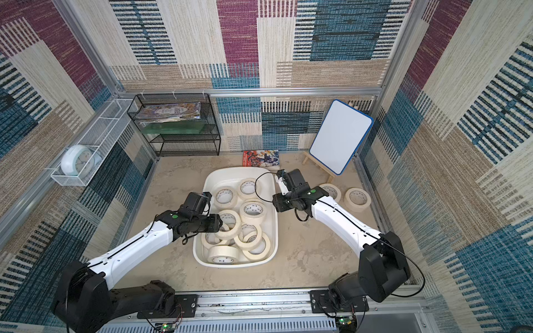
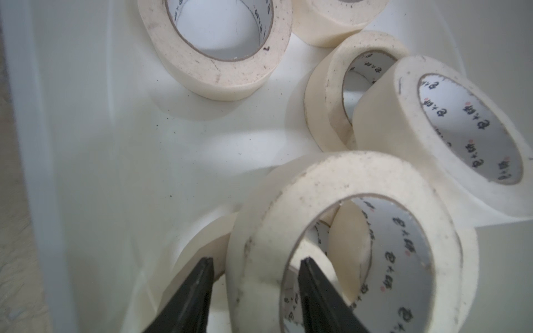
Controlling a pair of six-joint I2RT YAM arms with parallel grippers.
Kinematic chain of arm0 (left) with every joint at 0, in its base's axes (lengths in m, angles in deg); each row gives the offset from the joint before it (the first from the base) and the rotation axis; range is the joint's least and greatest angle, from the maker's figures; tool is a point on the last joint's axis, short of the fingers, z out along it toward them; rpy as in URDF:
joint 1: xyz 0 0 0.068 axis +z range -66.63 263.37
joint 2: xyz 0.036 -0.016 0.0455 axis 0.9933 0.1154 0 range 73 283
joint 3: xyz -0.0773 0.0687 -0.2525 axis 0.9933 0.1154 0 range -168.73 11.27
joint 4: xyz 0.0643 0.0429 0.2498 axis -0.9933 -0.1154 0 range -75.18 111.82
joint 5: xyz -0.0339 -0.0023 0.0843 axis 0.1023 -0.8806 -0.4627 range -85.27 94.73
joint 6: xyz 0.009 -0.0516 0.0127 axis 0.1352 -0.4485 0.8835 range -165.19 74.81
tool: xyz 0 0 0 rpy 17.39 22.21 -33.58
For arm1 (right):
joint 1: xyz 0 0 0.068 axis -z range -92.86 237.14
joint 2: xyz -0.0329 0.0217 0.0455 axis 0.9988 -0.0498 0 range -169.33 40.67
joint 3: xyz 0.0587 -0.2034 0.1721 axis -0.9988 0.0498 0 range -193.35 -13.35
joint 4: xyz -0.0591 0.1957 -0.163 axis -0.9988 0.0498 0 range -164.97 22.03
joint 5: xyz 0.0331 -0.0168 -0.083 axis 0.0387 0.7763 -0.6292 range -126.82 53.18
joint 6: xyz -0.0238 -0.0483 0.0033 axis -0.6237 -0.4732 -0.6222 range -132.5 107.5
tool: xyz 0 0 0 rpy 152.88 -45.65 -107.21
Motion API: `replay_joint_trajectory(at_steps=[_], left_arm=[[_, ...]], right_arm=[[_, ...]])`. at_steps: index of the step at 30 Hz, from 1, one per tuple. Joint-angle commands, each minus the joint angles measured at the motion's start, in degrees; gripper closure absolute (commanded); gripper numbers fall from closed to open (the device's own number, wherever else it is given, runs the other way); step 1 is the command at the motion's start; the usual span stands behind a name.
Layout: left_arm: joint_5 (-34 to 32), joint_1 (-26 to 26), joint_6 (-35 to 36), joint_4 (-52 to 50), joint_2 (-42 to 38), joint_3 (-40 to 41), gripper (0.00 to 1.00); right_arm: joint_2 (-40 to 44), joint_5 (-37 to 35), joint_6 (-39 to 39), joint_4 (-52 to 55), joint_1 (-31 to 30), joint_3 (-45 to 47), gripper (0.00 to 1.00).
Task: Take out the art tape in the storage box
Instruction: Pick up the art tape from the storage box.
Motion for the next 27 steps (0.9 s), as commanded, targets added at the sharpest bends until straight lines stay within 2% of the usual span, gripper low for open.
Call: replay_joint_trajectory(at_steps=[1,8,15,23,25,27], left_arm=[[-0.4,0.0,0.0,1.1,0.4,-0.7,0.68],[-5.1,0.1,3.1,-3.8,0.2,-8.4,0.78],[-5.0,-0.1,5.5,-4.7,3.8,-15.3,0.78],[-5.4,-1.4,5.7,-4.5,3.9,-17.9,0.77],[-5.2,-1.6,5.4,-4.1,4.0,-17.8,0.75],[-5.2,-2.1,5.2,-3.9,3.9,-17.7,0.73]], right_arm=[[-1.5,-0.3,0.9,-0.1,-2.2,-2.7,0.39],[-6.8,-0.4,0.0,0.5,-8.7,-13.4,0.40],[-13.1,1.8,0.0,1.0,-13.9,-21.9,0.39],[-18.2,2.6,0.7,0.3,-15.5,-24.2,0.41],[-19.2,2.0,1.0,0.0,-15.7,-24.6,0.47],[-20.0,0.0,0.9,0.7,-15.6,-25.4,0.61]])
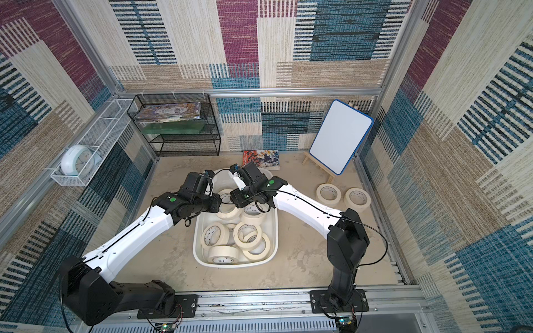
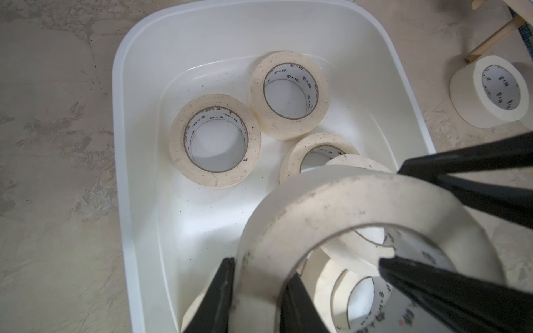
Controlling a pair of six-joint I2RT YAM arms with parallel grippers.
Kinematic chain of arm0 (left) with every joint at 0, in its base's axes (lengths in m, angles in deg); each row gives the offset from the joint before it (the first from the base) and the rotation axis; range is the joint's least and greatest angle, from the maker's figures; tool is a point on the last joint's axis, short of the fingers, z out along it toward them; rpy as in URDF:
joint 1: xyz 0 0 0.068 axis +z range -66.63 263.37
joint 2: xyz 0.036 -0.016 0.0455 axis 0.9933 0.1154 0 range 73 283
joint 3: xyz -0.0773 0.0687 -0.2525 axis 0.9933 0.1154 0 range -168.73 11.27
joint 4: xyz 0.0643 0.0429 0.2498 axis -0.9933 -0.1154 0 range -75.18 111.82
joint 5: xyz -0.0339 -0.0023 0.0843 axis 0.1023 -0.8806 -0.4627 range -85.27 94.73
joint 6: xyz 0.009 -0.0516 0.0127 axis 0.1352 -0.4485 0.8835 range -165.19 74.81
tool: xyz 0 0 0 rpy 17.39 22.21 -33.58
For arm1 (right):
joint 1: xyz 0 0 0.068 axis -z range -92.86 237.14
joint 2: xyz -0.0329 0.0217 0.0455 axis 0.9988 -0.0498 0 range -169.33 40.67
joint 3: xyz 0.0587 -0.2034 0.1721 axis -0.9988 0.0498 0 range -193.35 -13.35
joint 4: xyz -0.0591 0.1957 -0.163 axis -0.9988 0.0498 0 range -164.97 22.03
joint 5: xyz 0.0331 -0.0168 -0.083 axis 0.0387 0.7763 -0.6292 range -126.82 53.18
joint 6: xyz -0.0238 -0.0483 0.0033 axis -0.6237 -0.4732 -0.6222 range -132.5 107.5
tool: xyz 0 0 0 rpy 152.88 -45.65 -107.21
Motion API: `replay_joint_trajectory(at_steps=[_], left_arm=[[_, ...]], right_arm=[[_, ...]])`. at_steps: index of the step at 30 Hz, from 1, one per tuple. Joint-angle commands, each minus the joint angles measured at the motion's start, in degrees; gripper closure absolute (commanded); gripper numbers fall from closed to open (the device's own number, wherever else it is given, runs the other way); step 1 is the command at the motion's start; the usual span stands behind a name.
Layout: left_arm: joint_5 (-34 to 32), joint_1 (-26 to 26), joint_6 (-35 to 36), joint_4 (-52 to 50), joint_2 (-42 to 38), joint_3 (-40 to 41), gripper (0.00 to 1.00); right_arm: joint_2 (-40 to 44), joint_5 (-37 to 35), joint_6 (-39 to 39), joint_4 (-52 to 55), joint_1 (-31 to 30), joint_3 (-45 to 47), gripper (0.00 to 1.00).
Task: Take out the art tape in the storage box
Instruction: Pick up the art tape from the storage box, then place the art tape at the center of the board.
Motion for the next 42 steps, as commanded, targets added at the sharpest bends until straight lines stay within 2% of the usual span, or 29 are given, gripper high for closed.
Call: replay_joint_trajectory(at_steps=[1,2,7,9,10,11,15,19,26,34,42], left_arm=[[0.8,-0.6,-0.4,1.8,-0.3,-0.1,0.72],[0.7,-0.6,-0.5,1.9,-0.6,0.2,0.69],[2.3,-0.9,1.1,3.6,-2.2,1.7,0.45],[3.1,-0.9,1.4,4.4,-3.4,2.3,0.27],[3.3,-0.9,1.6,4.8,-4.5,2.8,0.11],[3.2,-0.9,1.8,5.0,-5.7,3.0,0.01],[1.2,-1.0,1.8,5.5,-12.4,4.5,0.01],[-2.8,-0.9,2.1,5.1,-17.9,6.0,0.01],[-4.3,-0.9,2.1,5.0,-18.2,9.1,0.02],[-3.3,-0.8,0.8,10.3,-13.9,13.0,0.05],[-1.3,-0.9,2.9,10.3,-8.1,9.6,0.05]], right_arm=[[-0.7,-2.9,0.3,0.4,-0.1,-0.7,0.70],[-0.6,-3.4,0.3,0.3,0.0,-0.8,0.78],[-1.5,-6.9,1.5,0.4,0.0,-1.7,0.92],[-1.8,-9.1,1.6,1.3,0.2,-2.9,1.00],[-1.5,-9.2,1.5,1.7,0.5,-3.3,1.00],[-0.8,-8.9,1.8,1.7,0.8,-3.2,1.00],[3.3,-10.1,3.7,0.1,2.8,0.3,1.00],[7.7,-10.9,5.2,-0.1,8.4,5.0,1.00],[12.7,-11.5,4.4,-1.3,22.0,11.8,1.00],[4.6,-11.0,2.4,-3.6,32.2,13.3,1.00],[-5.2,-9.7,1.0,-5.0,38.3,11.2,1.00]])
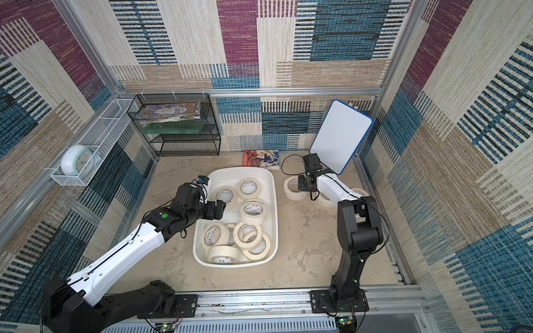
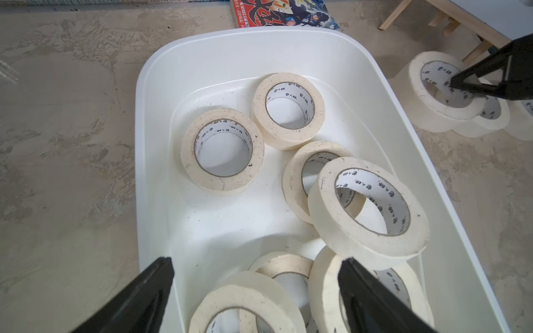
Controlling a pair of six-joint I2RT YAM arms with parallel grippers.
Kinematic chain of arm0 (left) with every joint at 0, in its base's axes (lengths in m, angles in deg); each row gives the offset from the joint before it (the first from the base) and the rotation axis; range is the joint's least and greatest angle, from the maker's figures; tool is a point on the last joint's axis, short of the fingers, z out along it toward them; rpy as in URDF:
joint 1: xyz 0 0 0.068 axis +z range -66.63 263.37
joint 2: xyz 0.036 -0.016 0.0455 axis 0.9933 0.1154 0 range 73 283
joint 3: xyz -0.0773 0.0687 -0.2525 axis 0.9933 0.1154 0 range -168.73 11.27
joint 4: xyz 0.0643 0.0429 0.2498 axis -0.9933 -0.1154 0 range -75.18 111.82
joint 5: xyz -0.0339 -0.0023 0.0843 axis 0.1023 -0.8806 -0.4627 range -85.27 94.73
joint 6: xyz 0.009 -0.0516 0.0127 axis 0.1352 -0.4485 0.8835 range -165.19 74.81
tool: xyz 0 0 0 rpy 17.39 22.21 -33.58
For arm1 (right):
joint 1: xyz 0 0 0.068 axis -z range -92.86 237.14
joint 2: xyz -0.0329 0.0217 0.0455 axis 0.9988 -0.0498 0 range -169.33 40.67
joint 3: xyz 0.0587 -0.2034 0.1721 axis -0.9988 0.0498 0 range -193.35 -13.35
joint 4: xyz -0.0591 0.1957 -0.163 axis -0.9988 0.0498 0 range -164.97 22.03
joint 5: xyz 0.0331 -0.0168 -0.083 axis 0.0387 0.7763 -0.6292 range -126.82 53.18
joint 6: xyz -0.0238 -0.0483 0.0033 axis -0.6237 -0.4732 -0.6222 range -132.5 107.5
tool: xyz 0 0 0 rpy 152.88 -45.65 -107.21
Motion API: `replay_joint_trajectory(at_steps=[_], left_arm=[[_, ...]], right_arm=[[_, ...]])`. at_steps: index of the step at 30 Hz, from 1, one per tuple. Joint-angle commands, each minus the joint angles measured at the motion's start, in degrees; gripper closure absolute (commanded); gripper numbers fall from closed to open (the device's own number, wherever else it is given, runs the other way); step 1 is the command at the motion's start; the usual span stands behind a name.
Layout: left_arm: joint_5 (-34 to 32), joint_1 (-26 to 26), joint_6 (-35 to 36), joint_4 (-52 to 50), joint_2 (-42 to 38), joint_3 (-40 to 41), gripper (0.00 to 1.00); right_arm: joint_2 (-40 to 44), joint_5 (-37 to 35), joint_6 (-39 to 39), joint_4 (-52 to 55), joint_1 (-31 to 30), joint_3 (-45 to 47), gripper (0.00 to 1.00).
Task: Take out the art tape in the storage box
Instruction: Place the art tape at the center of the board.
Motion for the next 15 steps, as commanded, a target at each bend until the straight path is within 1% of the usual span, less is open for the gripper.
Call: replay_joint_trajectory(at_steps=[1,8,14,15], left_arm=[[1.1,0.1,1.3,2.0,1.3,-0.4,0.05],[2.8,0.0,1.0,3.2,4.3,-0.3,0.05],[3.1,0.1,0.9,3.4,5.0,-0.9,0.05],[3.1,0.0,0.9,3.4,5.2,-1.1,0.05]], right_arm=[[-1.9,0.6,-0.6,-2.5,2.1,-0.7,1.00],[-5.4,1.6,-1.0,-3.6,4.2,0.7,1.00],[-5.0,1.3,-1.2,-5.0,4.2,3.2,1.00],[-4.5,1.0,-1.3,-5.4,4.2,3.9,0.91]])
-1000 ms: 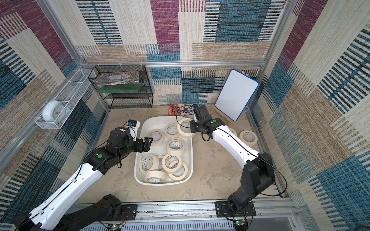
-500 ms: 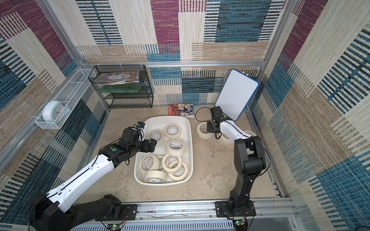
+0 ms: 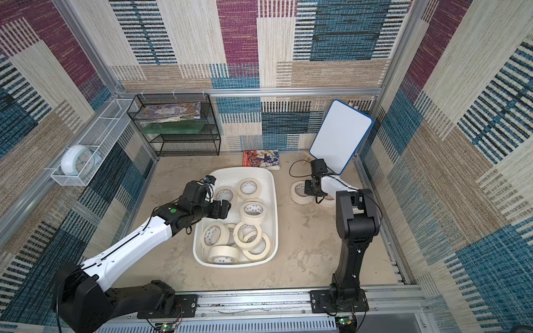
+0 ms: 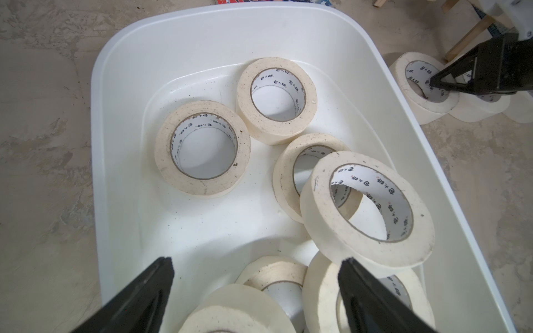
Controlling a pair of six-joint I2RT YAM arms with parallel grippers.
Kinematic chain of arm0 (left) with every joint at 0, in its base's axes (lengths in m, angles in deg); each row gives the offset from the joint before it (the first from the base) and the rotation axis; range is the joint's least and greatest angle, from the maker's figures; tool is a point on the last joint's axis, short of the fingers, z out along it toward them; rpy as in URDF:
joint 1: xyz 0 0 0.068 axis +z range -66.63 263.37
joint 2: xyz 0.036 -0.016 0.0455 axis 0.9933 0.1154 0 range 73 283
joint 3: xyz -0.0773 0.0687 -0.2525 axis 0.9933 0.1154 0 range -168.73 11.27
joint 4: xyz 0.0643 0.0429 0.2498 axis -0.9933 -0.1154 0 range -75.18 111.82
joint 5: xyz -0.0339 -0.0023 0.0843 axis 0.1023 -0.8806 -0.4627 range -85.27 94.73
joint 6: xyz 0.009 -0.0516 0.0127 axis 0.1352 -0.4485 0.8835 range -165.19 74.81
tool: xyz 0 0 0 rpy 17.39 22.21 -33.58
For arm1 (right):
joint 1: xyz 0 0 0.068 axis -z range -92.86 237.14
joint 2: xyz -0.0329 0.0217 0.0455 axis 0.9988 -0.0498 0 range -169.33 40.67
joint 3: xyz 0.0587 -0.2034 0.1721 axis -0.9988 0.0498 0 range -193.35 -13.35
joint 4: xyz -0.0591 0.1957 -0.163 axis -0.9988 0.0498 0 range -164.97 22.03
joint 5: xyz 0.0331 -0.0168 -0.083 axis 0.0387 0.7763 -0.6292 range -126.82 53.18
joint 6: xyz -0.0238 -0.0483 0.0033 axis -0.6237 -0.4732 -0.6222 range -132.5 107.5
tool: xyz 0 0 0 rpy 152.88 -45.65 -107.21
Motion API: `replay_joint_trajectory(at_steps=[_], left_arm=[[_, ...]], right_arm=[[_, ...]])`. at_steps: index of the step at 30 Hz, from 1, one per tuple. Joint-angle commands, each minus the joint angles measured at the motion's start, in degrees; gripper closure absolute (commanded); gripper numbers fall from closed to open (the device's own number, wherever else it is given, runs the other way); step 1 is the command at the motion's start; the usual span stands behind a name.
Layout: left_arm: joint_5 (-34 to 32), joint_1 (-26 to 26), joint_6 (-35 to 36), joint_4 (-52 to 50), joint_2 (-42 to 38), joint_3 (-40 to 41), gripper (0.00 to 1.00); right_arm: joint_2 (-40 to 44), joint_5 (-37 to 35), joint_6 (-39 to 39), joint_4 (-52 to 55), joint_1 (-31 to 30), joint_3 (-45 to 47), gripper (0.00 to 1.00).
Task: Take out the art tape in the storage box
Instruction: Place the art tape at the center of the board, then pick up the art tape from the storage box.
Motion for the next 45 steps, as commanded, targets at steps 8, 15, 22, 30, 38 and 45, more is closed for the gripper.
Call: replay_joint_trajectory(at_steps=[8,15,22,30,38,45], left_arm=[[-0.4,0.1,1.0,1.2,3.5,-3.6,0.03],[-1.6,1.9,1.8,0.7,10.1,-7.7,0.06],[2.7,7.4,-0.5,0.4,18.4,-10.4,0.14],[0.5,8.4,1.8,0.0,26.7,-14.4,0.18],[-2.0,8.4,3.9,-1.1,33.5,-20.7,0.18],[5.0,6.5,3.7,-4.2,33.7,-21.2,0.25]], right_arm=[[8.3,-0.4,-0.5,-0.6,-0.1,3.1,0.51],[17.8,5.2,-2.1,2.2,-3.5,4.5,0.46],[22.0,6.9,-2.0,4.6,-10.9,7.5,0.46],[23.0,7.9,-2.0,4.4,-13.4,8.9,0.46],[22.8,8.0,-2.2,4.6,-13.5,8.7,0.46],[22.0,7.3,-2.2,4.6,-13.6,8.2,0.46]])
